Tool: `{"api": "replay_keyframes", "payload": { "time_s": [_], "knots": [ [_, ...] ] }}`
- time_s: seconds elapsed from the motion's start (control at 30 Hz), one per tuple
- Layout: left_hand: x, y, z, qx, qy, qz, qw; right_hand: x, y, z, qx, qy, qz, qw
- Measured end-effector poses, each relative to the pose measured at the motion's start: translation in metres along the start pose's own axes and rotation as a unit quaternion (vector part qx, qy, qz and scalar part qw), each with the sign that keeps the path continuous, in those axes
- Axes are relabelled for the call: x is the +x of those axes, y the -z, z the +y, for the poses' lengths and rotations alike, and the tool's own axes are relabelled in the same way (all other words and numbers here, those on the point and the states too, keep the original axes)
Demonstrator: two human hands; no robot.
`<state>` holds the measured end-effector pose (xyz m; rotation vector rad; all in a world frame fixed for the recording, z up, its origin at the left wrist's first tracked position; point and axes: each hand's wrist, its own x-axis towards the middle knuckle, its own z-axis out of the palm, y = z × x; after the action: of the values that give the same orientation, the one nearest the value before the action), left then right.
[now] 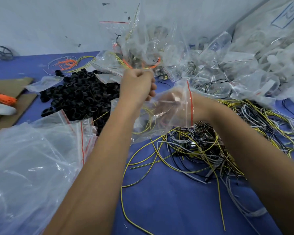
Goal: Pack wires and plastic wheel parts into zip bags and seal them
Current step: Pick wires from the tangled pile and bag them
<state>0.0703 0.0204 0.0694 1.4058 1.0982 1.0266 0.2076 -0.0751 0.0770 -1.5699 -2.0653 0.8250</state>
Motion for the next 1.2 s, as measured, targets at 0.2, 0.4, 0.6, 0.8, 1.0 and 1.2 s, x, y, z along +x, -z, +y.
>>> {"api": "replay_keyframes", "payload": {
  "time_s": [0.2,0.4,0.6,0.8,1.0,1.2],
  "knots": [
    [-0.012,-0.044,-0.029,0.102,-0.099,0.056,0.988,-0.024,0.022,0.039,-0.012,-0.067,0.23,0.971],
    [-0.013,-0.044,-0.068,0.246,-0.135,0.017,0.96,-0.046,0.001,0.053,-0.082,-0.03,0.301,0.95],
    [0.005,-0.02,-0.068,0.209,-0.112,0.023,0.971,-0.046,-0.008,0.046,-0.205,-0.006,0.175,0.963],
    [0.019,0.017,-0.036,-0.221,0.071,-0.009,0.973,-0.044,-0.017,0.045,-0.259,-0.085,0.095,0.957],
    [0.026,0.076,-0.028,-0.319,0.06,0.058,0.944,-0.042,-0.021,0.042,-0.261,-0.101,0.073,0.957],
    [0.024,0.103,-0.03,-0.394,0.065,0.094,0.912,-0.038,-0.026,0.046,-0.238,-0.122,0.194,0.944]
  ]
}}
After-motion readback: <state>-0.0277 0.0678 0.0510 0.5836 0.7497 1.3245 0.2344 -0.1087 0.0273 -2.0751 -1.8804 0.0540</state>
